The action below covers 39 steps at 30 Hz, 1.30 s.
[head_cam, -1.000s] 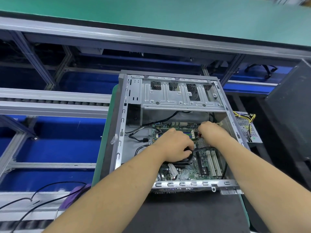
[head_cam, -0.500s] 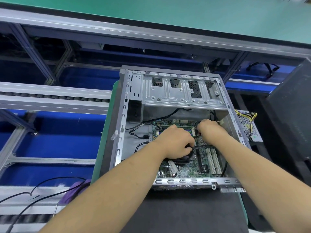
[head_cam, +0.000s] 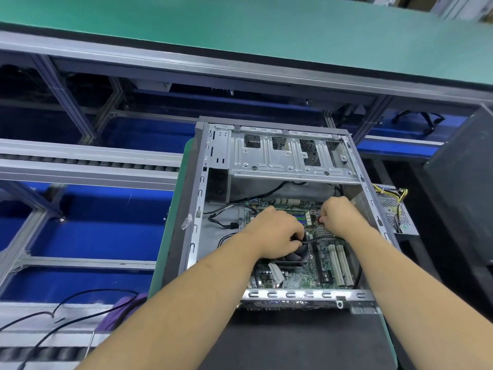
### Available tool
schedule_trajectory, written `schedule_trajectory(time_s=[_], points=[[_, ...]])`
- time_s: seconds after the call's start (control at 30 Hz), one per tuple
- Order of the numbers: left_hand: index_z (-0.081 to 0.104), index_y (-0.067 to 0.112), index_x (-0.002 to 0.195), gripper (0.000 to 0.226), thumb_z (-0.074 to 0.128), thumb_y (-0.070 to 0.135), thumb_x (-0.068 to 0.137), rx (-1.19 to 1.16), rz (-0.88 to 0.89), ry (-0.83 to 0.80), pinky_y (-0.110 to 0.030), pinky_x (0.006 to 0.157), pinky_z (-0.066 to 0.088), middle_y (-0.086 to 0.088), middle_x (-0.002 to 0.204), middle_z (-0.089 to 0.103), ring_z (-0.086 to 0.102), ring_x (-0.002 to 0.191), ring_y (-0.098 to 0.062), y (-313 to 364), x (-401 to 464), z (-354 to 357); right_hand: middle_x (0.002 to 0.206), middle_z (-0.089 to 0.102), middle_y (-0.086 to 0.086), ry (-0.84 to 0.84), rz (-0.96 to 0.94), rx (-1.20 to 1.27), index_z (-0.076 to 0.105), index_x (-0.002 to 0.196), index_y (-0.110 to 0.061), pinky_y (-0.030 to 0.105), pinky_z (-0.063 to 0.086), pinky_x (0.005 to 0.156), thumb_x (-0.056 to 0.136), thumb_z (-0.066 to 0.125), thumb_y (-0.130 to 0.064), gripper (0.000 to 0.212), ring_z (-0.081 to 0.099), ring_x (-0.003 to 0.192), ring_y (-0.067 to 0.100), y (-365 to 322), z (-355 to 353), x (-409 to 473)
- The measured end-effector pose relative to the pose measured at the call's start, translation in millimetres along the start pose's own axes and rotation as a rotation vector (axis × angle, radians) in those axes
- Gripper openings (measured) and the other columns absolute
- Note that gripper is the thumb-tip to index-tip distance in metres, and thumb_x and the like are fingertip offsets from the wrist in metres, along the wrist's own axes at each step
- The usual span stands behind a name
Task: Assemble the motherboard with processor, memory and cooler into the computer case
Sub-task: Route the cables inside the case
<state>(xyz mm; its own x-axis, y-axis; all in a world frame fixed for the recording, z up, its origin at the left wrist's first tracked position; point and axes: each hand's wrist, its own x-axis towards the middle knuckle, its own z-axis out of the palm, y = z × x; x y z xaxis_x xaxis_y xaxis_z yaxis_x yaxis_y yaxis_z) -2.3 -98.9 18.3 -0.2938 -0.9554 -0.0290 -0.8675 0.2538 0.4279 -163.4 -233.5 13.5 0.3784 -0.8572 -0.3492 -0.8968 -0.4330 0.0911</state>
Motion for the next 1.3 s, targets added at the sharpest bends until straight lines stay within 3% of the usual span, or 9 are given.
schedule_trajectory(time_s=[0.13, 0.23, 0.4, 0.53, 0.8, 0.93, 1.1, 1.17, 1.3], points=[[0.068, 0.027, 0.102, 0.009, 0.062, 0.028, 0.095, -0.244, -0.101, 0.037, -0.038, 0.105, 0.030, 0.014, 0.103, 0.068, 0.059, 0.099, -0.013, 0.1, 2.7, -2.7, 0.103, 0.073, 0.013, -0.015, -0.022, -0.003, 0.063, 0.078, -0.010, 0.038, 0.058, 0.082, 0.098, 0.065, -0.026, 0.025, 0.067, 0.095, 0.031, -2.4, -2.6, -4.9], [0.066, 0.023, 0.093, 0.007, 0.071, 0.020, 0.089, -0.565, -0.208, 0.125, -0.036, 0.091, 0.047, 0.013, 0.085, 0.064, 0.060, 0.083, -0.015, -0.5, 0.0, -10.3, 0.088, 0.071, 0.011, 0.049, -0.040, 0.094, 0.068, 0.086, -0.006, 0.035, 0.054, 0.070, 0.103, 0.055, -0.036, 0.037, 0.067, 0.087, 0.031, -4.5, -8.5, -13.8], [0.068, 0.018, 0.090, 0.007, 0.074, 0.016, 0.088, -1.071, -0.330, 0.330, -0.019, 0.071, 0.049, 0.001, 0.071, 0.069, 0.064, 0.070, -0.009, -3.2, -0.1, -31.3, 0.070, 0.074, 0.003, 0.148, -0.141, 1.071, 0.076, 0.082, -0.016, 0.026, 0.052, 0.060, 0.101, 0.055, -0.043, 0.039, 0.069, 0.064, 0.016, -5.7, -26.5, -42.3], [0.072, 0.018, 0.093, 0.009, 0.073, 0.010, 0.088, -1.301, -0.397, 0.492, -0.027, 0.071, 0.048, 0.005, 0.070, 0.065, 0.059, 0.067, -0.010, 4.5, 11.8, -40.3, 0.076, 0.076, -0.008, 0.124, -0.316, 1.120, 0.077, 0.079, -0.034, 0.012, 0.049, 0.063, 0.088, 0.076, -0.029, 0.011, 0.067, 0.066, 0.001, -7.1, -26.5, -54.4], [0.072, 0.029, 0.092, 0.024, 0.056, 0.012, 0.090, -0.892, -0.558, 0.583, -0.028, 0.071, 0.050, 0.005, 0.076, 0.070, 0.060, 0.066, -0.010, -11.8, 1.6, -35.5, 0.075, 0.068, -0.019, 0.153, -0.306, 0.893, 0.069, 0.083, -0.030, 0.025, 0.045, 0.074, 0.095, 0.067, -0.024, 0.014, 0.060, 0.074, -0.004, -15.8, -10.9, -39.1], [0.070, 0.028, 0.091, 0.029, 0.050, 0.006, 0.085, -0.293, -0.735, 0.224, -0.030, 0.078, 0.053, 0.005, 0.094, 0.069, 0.063, 0.081, -0.012, -34.7, -18.8, -28.3, 0.089, 0.068, -0.012, 0.170, -0.224, 0.843, 0.064, 0.081, -0.031, 0.029, 0.048, 0.077, 0.093, 0.066, -0.025, 0.013, 0.063, 0.090, 0.010, -16.5, -6.5, -34.7], [0.046, 0.032, 0.132, 0.059, 0.054, 0.010, 0.078, 0.104, -0.593, -0.154, -0.043, 0.098, 0.038, -0.002, 0.125, 0.044, 0.043, 0.116, -0.025, -39.6, -25.0, -21.1, 0.066, 0.055, -0.008, 0.191, -0.215, 0.781, 0.047, 0.071, -0.024, 0.032, 0.046, 0.061, 0.089, 0.068, -0.040, 0.032, 0.053, 0.062, 0.016, -15.3, -2.8, -36.4], [0.042, 0.031, 0.132, 0.060, 0.060, 0.017, 0.076, 0.113, -0.567, -0.190, -0.040, 0.094, 0.039, -0.002, 0.123, 0.040, 0.041, 0.110, -0.023, -38.6, -25.6, -16.8, 0.059, 0.048, -0.007, 0.238, -0.231, 0.814, 0.044, 0.068, -0.023, 0.032, 0.041, 0.057, 0.090, 0.067, -0.043, 0.037, 0.044, 0.055, 0.014, -15.6, -4.3, -40.1], [0.057, 0.022, 0.089, 0.012, 0.057, 0.033, 0.085, -0.245, -0.651, -0.030, -0.035, 0.073, 0.048, 0.001, 0.089, 0.061, 0.060, 0.085, -0.024, -29.9, -20.5, -11.5, 0.067, 0.058, -0.009, 0.380, -0.269, 0.816, 0.053, 0.076, -0.027, 0.033, 0.046, 0.062, 0.093, 0.064, -0.037, 0.023, 0.053, 0.064, 0.011, -11.4, -13.0, -52.3]])
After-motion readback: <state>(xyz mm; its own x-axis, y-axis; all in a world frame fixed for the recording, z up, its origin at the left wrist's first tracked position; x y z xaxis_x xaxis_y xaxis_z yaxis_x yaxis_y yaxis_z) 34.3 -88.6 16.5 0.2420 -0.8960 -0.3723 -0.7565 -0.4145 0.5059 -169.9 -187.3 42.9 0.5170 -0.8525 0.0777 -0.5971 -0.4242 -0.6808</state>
